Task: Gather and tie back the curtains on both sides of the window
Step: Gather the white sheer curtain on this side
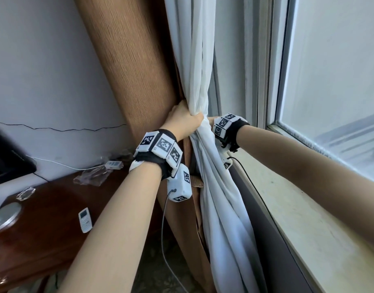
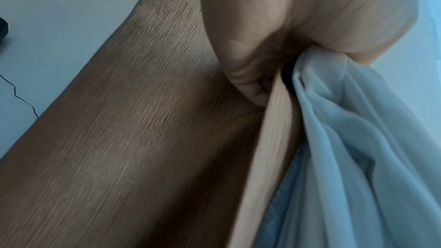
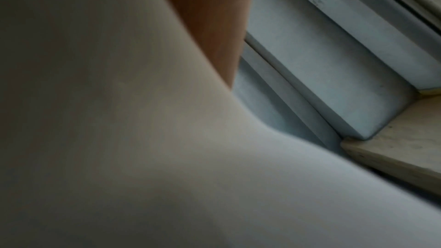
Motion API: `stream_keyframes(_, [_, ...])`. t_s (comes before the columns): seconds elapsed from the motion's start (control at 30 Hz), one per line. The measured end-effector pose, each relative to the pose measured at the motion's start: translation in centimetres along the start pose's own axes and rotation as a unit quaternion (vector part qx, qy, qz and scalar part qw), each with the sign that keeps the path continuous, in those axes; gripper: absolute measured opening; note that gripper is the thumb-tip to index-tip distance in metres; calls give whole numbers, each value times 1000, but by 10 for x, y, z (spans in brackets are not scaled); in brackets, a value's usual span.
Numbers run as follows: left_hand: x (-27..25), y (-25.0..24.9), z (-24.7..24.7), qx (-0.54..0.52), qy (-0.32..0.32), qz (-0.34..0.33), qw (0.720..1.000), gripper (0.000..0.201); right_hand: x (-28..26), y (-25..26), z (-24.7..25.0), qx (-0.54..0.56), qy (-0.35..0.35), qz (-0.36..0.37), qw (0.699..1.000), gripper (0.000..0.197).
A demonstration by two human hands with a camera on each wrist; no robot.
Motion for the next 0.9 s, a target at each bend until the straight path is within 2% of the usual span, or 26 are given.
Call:
stream_keyframes(0.03, [1,0,1,-4,-1,-6,1000,65,2,0,-7,-30,13,14,999,40])
stream_keyframes(0.1, [-1,3,3,7,0,1,1000,64,23,-4,-20,-32,9,-10,999,26])
stream_keyframes(0.17, [2,10,9,18,-5,12,1000,62,38,16,-23,169,-4,4,986,26])
stream_keyframes(0.2, [3,14,12,25,-12,21,999,60,42,24,-14,276,-36,23,960,11])
stream_keyframes(0.23, [3,17,15,31,-14,26,999,56,45,27,-4,329,-69,33,941,15])
stream_keyframes(0.27, [3,20,18,40,-20,32,998,51,47,23,3,339,-98,23,935,34])
stream_keyframes(0.3, [3,22,20,50,-28,38,998,46,46,16,5,356,-121,13,926,43])
stream_keyframes(0.5, [1,21,23,114,-56,35,991,43,25,-38,0,308,-170,-71,933,46])
stream_keyframes(0.63, [-3,18,25,146,-86,36,985,43,-7,-84,-5,293,-227,-126,920,32])
stream_keyframes(0.77, [-7,13,24,164,-106,38,980,41,-43,-89,-2,285,-256,-110,917,34])
stream_keyframes(0.9, [-9,8,21,153,-105,35,982,40,-83,-56,11,276,-258,-33,925,45])
Point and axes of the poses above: each hand's wrist, its own x-axis towards the middle knuckle, its own z-axis out of the back of the hand, y = z × x, the point moved 10 cm from there along x, towards the middle knuckle, and after that the axes turned 5 degrees about -y, right-handed, at the moved point
